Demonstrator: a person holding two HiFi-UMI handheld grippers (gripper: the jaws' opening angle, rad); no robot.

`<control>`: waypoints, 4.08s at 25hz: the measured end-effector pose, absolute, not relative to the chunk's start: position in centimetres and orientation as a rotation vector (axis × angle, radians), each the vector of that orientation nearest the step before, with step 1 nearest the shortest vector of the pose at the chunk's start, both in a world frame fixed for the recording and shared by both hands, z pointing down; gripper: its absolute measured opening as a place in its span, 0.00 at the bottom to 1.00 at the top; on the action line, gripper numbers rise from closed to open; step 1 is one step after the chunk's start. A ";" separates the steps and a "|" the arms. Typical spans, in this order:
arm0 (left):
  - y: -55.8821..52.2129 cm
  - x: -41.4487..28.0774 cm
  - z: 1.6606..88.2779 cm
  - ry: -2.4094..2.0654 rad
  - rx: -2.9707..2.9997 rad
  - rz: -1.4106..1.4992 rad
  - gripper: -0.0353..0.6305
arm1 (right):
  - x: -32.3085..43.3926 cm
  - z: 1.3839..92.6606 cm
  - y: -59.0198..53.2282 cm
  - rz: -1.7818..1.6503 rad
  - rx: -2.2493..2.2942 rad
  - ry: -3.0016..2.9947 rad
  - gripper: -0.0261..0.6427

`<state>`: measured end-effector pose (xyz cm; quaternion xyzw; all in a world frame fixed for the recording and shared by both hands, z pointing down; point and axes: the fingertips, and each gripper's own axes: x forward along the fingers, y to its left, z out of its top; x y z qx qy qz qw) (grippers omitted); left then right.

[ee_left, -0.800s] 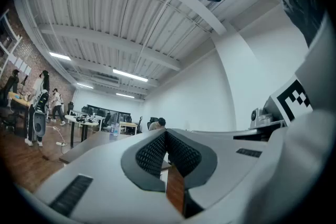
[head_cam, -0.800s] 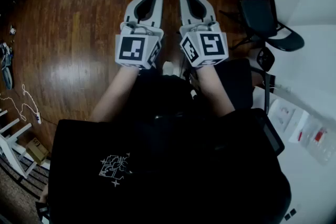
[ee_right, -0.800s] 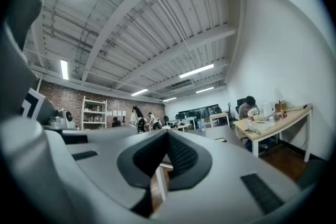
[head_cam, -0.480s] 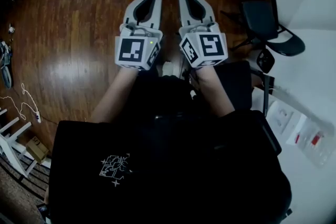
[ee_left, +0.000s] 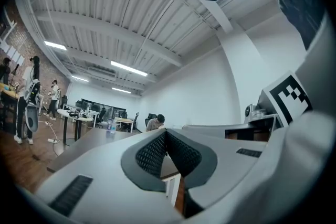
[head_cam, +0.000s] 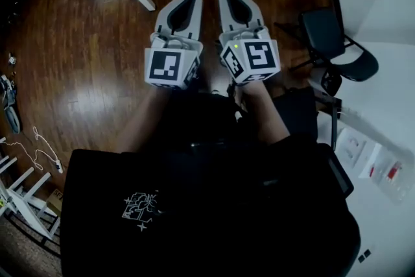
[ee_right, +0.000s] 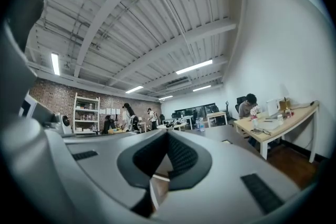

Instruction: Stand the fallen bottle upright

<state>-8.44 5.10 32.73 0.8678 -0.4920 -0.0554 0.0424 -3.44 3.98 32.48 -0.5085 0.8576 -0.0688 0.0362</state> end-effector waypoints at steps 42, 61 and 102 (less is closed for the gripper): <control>-26.2 -6.1 35.0 -1.632 2.569 -0.089 0.05 | -2.0 34.5 -26.8 -0.294 -1.357 2.739 0.06; -30.8 -6.8 38.5 -1.527 2.697 0.181 0.05 | -1.8 36.2 -31.3 -0.299 -1.496 2.680 0.06; -40.8 -2.5 65.9 -0.617 2.576 1.713 0.46 | 2.1 44.7 -38.6 -0.261 -1.666 2.681 0.06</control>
